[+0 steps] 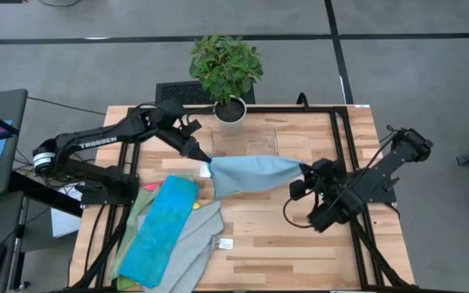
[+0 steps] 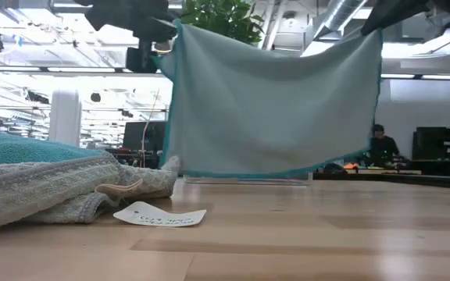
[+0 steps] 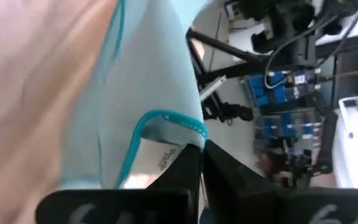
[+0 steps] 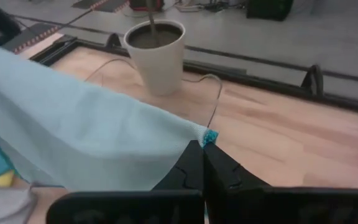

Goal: Fold microfiber towels
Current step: Fold the light blue microfiber cloth

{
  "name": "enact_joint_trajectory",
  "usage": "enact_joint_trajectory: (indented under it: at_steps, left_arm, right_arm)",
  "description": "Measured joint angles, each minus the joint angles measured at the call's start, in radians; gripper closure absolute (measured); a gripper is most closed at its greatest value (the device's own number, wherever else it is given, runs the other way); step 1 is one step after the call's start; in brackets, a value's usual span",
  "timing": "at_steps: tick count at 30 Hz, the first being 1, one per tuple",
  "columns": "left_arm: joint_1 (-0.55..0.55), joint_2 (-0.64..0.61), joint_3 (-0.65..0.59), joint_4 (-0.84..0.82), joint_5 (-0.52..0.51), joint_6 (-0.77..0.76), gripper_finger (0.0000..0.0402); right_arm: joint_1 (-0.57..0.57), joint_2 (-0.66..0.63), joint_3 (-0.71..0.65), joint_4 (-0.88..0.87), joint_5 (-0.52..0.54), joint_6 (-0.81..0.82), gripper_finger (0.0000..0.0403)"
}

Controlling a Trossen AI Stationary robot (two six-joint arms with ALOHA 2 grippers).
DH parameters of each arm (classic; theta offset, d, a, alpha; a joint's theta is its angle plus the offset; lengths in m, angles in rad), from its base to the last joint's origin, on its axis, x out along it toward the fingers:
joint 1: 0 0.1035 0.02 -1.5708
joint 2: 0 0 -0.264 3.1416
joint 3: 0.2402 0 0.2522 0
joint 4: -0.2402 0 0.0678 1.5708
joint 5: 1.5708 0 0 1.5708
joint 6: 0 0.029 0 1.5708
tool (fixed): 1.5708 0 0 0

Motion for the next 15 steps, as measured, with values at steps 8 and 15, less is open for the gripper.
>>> enact_joint_trajectory:
  at_steps: [8, 15]
  left_arm:
    - [-0.077, 0.007, -0.009, -0.254, -0.303, 0.217, 0.0384]
    - [-0.136, 0.093, -0.01, -0.241, -0.354, 0.248, 0.028]
  right_arm:
    - [0.092, 0.004, -0.002, 0.056, -0.129, 0.144, 0.039]
    - [0.131, 0.004, -0.049, 0.142, -0.239, 0.182, 0.039]
